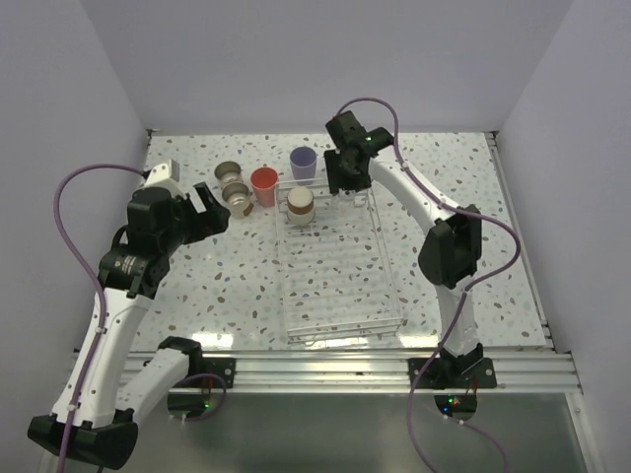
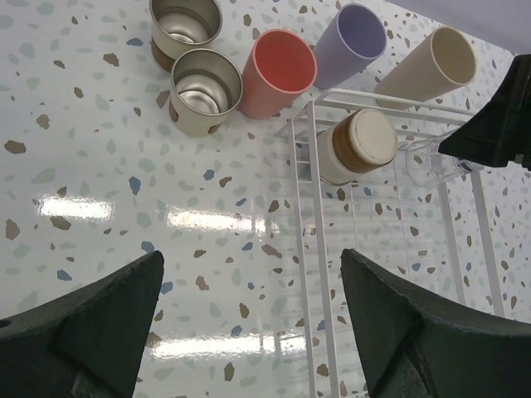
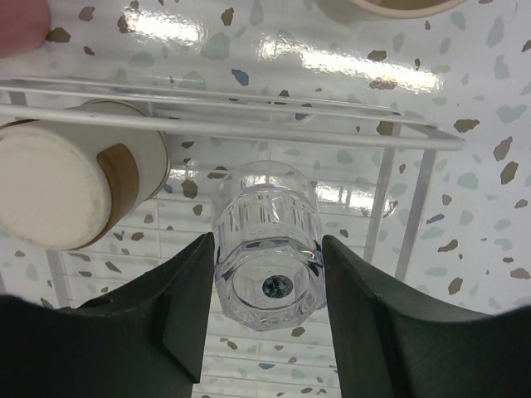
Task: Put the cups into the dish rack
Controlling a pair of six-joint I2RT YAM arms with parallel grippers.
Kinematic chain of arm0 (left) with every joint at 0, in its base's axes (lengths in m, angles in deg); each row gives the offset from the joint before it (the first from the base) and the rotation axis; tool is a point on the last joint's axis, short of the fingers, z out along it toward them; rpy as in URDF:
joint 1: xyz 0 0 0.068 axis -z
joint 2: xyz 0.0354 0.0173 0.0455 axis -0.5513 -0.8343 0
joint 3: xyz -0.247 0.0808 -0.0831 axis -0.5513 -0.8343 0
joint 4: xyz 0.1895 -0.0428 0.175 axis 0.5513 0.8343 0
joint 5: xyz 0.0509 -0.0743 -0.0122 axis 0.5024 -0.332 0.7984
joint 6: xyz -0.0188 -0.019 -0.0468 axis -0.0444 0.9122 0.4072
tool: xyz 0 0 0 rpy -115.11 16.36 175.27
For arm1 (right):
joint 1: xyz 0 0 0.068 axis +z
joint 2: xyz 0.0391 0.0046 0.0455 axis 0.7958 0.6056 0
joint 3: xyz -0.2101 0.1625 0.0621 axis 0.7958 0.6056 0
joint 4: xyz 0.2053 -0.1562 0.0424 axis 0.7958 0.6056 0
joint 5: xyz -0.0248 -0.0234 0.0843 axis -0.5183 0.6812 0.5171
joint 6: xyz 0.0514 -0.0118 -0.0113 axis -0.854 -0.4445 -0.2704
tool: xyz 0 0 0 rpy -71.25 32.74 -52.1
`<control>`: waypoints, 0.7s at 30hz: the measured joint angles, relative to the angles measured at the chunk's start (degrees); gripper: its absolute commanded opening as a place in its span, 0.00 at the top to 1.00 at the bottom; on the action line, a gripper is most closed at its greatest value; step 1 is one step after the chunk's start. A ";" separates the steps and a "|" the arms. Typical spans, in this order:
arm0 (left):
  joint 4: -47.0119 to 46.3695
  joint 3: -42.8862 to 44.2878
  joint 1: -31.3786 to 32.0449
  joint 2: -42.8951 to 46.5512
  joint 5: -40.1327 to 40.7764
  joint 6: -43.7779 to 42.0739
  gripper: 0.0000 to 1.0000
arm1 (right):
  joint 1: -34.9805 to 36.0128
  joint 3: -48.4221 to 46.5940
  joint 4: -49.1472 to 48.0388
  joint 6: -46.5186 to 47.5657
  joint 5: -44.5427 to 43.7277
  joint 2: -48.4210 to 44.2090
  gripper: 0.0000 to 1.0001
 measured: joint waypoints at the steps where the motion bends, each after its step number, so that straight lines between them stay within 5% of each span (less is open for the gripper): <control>1: 0.28 0.00 0.00 0.13 0.20 -0.04 0.09 | 0.09 -0.22 0.04 0.02 -0.22 0.57 1.00; 15: 1.07 -0.42 0.00 -0.33 0.50 -0.28 0.09 | 2.14 -1.51 -0.87 -0.48 -4.09 7.37 1.00; 19: 0.94 -0.48 0.00 -0.76 0.52 -0.31 0.09 | 2.14 -2.10 -1.03 -0.74 -4.76 7.80 0.84; 21: 0.83 -0.66 0.00 -0.79 0.63 -0.33 0.09 | 2.14 -2.58 -1.05 -0.90 -4.94 8.13 0.61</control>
